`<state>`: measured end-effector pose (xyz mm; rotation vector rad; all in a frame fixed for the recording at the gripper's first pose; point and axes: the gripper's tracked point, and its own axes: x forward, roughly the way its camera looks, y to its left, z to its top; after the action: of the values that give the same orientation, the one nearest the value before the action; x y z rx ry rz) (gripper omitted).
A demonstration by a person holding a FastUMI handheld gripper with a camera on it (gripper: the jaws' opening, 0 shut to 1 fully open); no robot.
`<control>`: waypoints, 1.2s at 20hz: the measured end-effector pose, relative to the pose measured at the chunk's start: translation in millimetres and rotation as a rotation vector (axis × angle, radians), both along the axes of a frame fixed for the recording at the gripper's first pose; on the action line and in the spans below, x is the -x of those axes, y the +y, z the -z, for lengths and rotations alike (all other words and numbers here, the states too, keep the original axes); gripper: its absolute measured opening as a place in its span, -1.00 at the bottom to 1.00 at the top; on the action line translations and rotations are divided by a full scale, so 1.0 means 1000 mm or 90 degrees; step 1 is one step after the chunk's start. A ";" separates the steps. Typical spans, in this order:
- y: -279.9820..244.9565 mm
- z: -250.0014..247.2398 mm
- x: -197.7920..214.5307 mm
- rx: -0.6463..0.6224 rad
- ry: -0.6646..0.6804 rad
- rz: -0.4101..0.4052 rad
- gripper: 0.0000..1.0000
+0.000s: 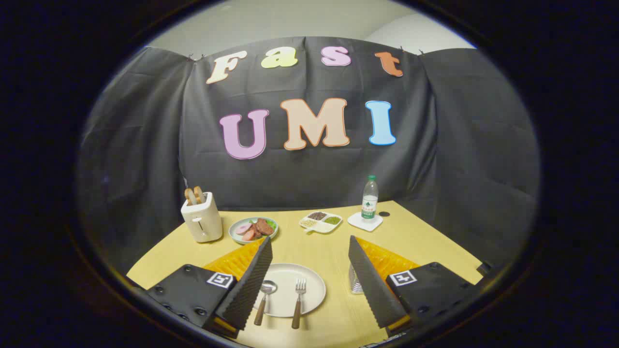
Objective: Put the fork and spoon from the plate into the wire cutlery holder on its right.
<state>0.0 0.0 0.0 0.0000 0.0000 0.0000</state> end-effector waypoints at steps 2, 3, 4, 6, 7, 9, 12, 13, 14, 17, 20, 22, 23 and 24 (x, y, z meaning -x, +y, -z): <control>-0.003 0.003 -0.002 -0.001 0.006 0.003 1.00; -0.004 0.004 -0.003 -0.002 0.006 0.008 1.00; -0.005 0.005 -0.003 -0.003 0.006 0.012 1.00; -0.008 0.006 -0.003 -0.006 0.004 0.020 1.00; -0.008 0.005 -0.004 -0.008 0.003 0.023 1.00; -0.009 0.005 -0.003 -0.008 0.000 0.031 1.00; -0.012 0.006 0.000 -0.002 -0.001 0.042 1.00; -0.013 0.005 0.000 -0.002 0.000 0.046 1.00; -0.013 0.006 0.001 -0.002 0.000 0.048 1.00; -0.014 0.009 0.003 -0.001 0.008 0.055 1.00; -0.012 0.016 0.003 0.008 0.024 0.056 1.00; -0.009 0.022 0.004 0.020 0.040 0.047 1.00; -0.006 0.025 0.004 0.030 0.051 0.039 1.00; -0.004 0.028 0.004 0.039 0.061 0.029 1.00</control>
<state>-4.4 -4.2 -27.8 -0.0608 0.0962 -0.0456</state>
